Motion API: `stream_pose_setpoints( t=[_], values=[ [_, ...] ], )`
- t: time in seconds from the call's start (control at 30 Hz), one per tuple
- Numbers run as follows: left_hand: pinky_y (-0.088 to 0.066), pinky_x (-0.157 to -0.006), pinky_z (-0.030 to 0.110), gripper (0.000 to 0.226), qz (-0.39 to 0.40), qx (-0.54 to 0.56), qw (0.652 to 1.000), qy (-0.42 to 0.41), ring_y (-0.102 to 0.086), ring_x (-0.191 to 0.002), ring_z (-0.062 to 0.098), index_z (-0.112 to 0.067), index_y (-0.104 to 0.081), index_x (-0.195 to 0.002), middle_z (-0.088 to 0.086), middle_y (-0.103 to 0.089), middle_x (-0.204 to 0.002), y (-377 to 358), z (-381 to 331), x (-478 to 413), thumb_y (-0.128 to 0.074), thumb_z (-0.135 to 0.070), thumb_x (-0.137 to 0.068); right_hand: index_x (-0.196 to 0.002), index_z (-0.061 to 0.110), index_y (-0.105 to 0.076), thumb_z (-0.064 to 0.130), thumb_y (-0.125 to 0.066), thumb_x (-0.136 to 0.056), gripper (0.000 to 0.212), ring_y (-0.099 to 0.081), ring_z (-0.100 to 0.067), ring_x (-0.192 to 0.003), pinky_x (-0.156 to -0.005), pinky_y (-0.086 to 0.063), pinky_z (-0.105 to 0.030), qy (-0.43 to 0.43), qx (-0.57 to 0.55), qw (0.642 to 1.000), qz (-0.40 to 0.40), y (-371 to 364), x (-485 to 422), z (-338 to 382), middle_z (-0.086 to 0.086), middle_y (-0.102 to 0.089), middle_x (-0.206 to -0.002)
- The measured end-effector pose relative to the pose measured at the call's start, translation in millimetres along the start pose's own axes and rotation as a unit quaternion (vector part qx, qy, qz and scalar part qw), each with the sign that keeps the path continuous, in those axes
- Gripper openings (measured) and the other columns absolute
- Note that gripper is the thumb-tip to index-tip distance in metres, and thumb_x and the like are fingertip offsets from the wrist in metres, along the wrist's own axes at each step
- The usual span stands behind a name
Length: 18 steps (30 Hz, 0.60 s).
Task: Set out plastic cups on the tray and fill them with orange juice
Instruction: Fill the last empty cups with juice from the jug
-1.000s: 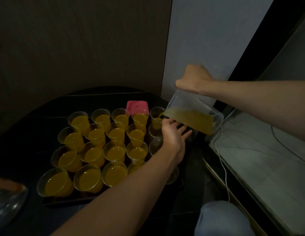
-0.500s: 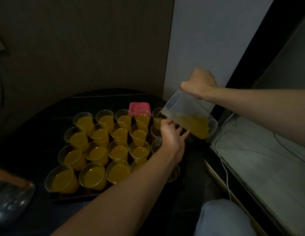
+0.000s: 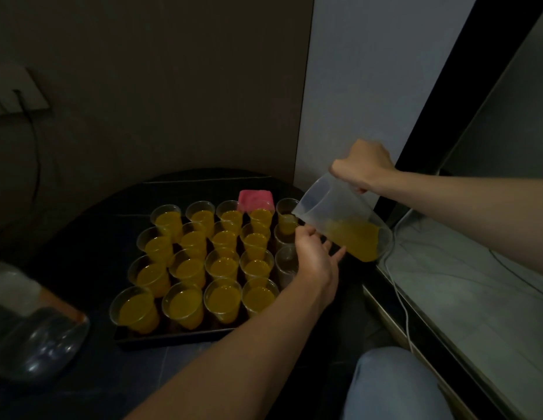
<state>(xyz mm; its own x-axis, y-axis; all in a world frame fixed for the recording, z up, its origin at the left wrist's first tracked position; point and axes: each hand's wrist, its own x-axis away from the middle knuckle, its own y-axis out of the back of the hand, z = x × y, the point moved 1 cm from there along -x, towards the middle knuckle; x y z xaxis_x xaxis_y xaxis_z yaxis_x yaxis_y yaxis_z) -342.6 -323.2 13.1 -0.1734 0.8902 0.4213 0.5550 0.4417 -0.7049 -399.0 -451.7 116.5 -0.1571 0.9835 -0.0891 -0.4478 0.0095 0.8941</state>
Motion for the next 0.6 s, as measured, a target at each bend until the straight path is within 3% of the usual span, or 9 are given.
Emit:
stream_pose_setpoints(
  t=[0.17, 0.4, 0.6],
  values=[
    [-0.036, -0.116, 0.054, 0.041, -0.011, 0.006, 1.000, -0.003, -0.053, -0.129, 0.029, -0.022, -0.046, -0.141, 0.010, -0.058, -0.135, -2.7, 1.9, 15.5, -0.029, -0.031, -0.105, -0.062, 0.010, -0.057, 0.022, -0.061, -0.079, 0.022, -0.056, -0.026, -0.056, -0.056, -0.043, -0.030, 0.009, 0.010, 1.000, 0.011, -1.4, 9.1, 3.0, -0.008, -0.056, -0.060],
    [-0.039, -0.113, 0.056, 0.040, -0.026, 0.017, 0.999, 0.010, -0.052, -0.130, 0.032, -0.022, -0.046, -0.139, 0.011, -0.054, -0.140, 1.6, 5.0, 20.5, -0.029, -0.033, -0.105, -0.060, 0.013, -0.045, 0.020, -0.060, -0.082, 0.028, -0.042, -0.020, -0.054, -0.050, -0.028, -0.026, 0.036, 0.057, 0.998, 0.015, -3.4, 13.9, 9.8, -0.004, -0.043, -0.060],
    [-0.040, -0.112, 0.056, 0.038, -0.037, 0.020, 0.999, 0.013, -0.053, -0.128, 0.032, -0.025, -0.049, -0.136, 0.011, -0.056, -0.138, -1.2, 7.2, 21.6, -0.030, -0.033, -0.105, -0.060, 0.012, -0.047, 0.020, -0.063, -0.084, 0.030, -0.043, -0.019, -0.053, -0.049, -0.028, -0.024, 0.052, 0.084, 0.994, 0.037, -5.3, 15.3, 16.6, -0.003, -0.044, -0.060]
  ],
)
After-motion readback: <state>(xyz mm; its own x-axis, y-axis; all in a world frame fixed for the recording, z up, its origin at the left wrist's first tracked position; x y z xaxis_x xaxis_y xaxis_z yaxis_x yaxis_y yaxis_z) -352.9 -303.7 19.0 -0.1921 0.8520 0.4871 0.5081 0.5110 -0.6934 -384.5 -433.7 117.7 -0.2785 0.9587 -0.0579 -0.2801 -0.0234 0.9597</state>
